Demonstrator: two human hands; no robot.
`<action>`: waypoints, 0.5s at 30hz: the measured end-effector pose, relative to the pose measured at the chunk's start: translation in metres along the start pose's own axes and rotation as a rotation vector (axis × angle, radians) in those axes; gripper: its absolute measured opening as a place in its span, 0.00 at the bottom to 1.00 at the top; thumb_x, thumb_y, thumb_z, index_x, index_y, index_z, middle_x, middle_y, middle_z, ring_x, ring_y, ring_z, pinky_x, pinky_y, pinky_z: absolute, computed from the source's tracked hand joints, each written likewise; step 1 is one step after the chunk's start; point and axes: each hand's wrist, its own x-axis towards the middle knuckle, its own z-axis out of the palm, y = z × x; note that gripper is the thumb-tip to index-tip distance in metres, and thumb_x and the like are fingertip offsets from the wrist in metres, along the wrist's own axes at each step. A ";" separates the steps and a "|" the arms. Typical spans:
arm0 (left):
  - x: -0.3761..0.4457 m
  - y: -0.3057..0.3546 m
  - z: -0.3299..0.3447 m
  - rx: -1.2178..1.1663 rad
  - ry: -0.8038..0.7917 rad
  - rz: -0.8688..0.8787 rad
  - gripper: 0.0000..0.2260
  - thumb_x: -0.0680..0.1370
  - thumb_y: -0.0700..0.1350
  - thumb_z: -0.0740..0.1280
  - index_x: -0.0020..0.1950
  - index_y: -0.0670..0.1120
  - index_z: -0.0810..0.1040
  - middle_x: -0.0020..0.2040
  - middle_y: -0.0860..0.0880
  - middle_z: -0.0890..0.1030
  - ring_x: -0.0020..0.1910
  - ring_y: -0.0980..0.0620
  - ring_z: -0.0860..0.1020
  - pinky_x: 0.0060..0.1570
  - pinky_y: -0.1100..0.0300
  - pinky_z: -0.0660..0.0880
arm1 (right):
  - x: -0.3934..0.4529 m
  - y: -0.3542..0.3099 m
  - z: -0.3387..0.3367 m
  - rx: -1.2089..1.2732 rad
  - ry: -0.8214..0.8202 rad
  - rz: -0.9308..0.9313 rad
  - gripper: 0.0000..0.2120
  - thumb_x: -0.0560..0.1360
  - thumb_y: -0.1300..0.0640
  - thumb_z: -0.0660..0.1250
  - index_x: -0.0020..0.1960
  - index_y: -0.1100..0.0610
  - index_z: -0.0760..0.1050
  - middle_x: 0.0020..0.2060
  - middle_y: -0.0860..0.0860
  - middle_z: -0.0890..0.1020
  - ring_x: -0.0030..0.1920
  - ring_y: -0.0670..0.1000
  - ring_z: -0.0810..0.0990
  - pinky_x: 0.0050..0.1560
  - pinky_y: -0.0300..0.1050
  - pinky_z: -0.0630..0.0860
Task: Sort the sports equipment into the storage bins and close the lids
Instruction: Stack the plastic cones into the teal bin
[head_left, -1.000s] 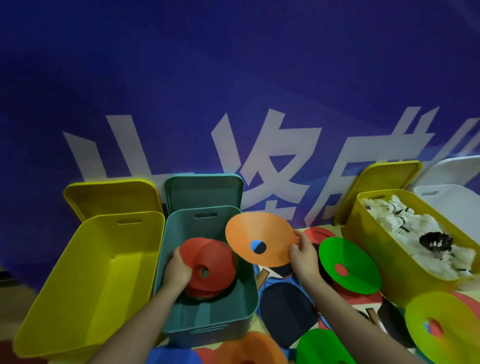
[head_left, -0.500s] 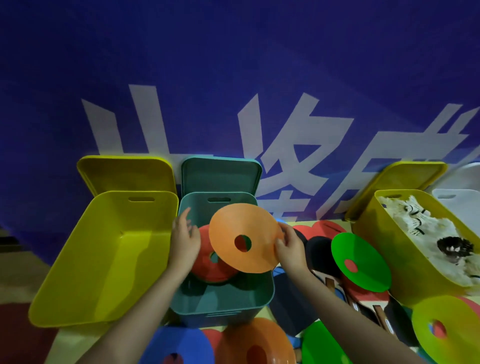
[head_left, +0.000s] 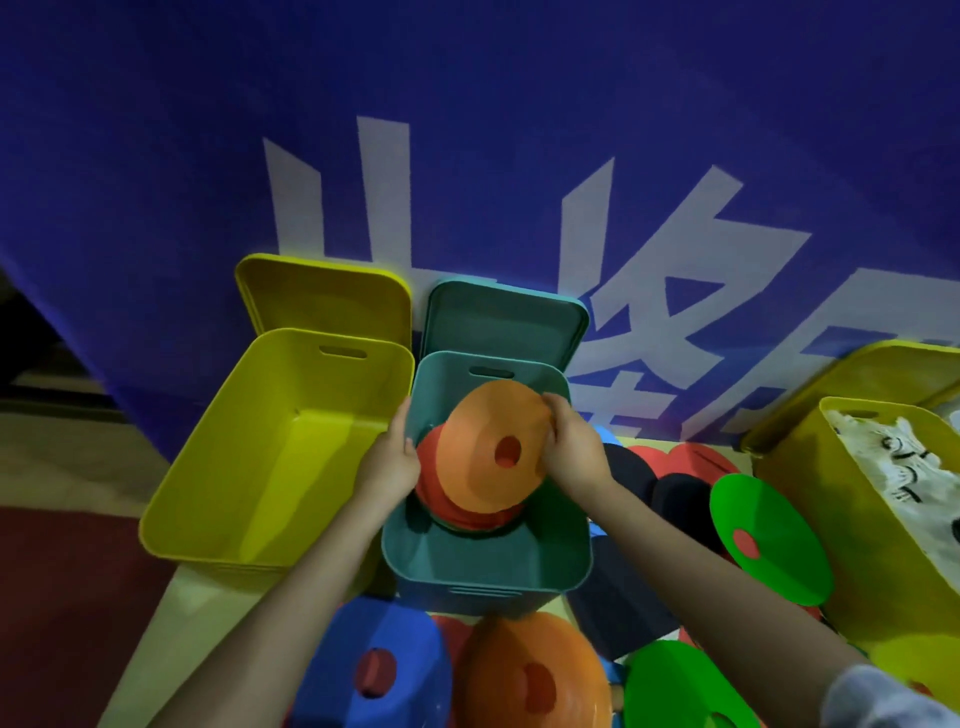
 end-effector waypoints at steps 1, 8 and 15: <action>-0.002 0.001 -0.001 -0.007 -0.006 -0.008 0.26 0.81 0.41 0.55 0.77 0.55 0.52 0.43 0.42 0.79 0.33 0.46 0.74 0.32 0.55 0.68 | 0.002 -0.007 0.009 -0.028 -0.050 0.017 0.21 0.79 0.58 0.56 0.71 0.55 0.62 0.58 0.56 0.78 0.53 0.59 0.79 0.51 0.52 0.76; -0.001 0.002 -0.003 -0.034 0.010 -0.023 0.26 0.81 0.42 0.56 0.77 0.57 0.54 0.44 0.43 0.78 0.34 0.47 0.73 0.33 0.55 0.67 | -0.022 -0.003 0.090 -0.151 -0.460 0.277 0.39 0.75 0.57 0.63 0.77 0.62 0.43 0.69 0.62 0.65 0.66 0.61 0.70 0.66 0.52 0.68; -0.008 0.008 -0.004 0.114 0.169 0.065 0.21 0.79 0.42 0.59 0.73 0.48 0.66 0.63 0.41 0.74 0.58 0.41 0.74 0.55 0.49 0.72 | -0.017 0.006 0.068 -0.057 -0.368 0.219 0.30 0.75 0.58 0.60 0.75 0.62 0.56 0.68 0.63 0.66 0.67 0.62 0.66 0.66 0.50 0.65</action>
